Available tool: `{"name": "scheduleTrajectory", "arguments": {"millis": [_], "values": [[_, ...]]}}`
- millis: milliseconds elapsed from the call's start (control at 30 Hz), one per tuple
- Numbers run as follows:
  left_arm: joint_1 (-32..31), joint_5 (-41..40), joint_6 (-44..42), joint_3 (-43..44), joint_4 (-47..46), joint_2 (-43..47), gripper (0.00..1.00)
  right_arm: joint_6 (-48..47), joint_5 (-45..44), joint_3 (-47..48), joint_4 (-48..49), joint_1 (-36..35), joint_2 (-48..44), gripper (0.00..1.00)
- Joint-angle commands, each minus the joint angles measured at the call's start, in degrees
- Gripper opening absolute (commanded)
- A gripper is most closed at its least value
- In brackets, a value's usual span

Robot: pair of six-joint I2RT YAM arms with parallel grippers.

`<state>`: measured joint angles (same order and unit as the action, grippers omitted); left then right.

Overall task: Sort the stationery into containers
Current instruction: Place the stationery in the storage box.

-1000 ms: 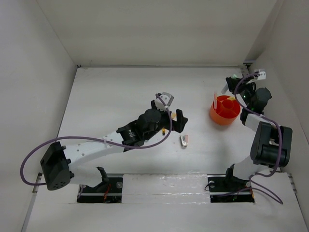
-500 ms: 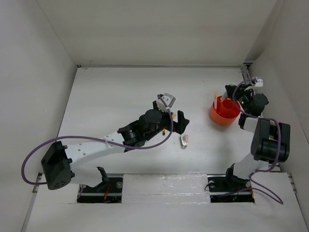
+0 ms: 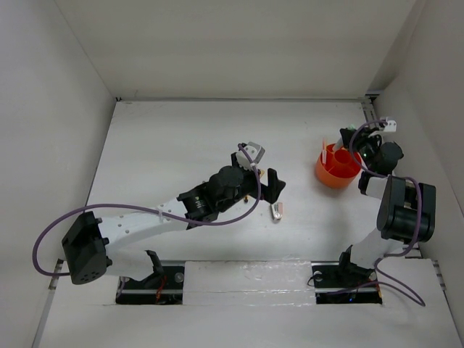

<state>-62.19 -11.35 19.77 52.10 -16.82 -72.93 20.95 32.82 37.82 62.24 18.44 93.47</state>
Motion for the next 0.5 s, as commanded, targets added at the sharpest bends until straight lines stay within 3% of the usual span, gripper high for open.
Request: {"name": "scheduleTrajectory", "arguments": {"millis": [0, 67, 200, 467], "values": [[-0.21, 0.37, -0.7, -0.24, -2.6, 0.42, 0.99, -0.3, 0.32, -0.12, 5.52, 0.55, 0.22, 0.26], [-0.21, 0.37, -0.7, -0.77, -3.13, 0.42, 0.99, -0.3, 0.32, -0.64, 6.05, 0.55, 0.22, 0.37], [-0.21, -0.86, -0.7, -0.77, -2.6, 0.42, 0.99, 0.23, 0.84, -1.17, 7.28, 0.55, -0.3, 0.4], [-0.21, -6.29, 0.62, 0.63, -0.77, -0.72, 0.99, 2.25, 0.84, -1.7, 7.81, 0.55, -3.55, 0.64]]}}
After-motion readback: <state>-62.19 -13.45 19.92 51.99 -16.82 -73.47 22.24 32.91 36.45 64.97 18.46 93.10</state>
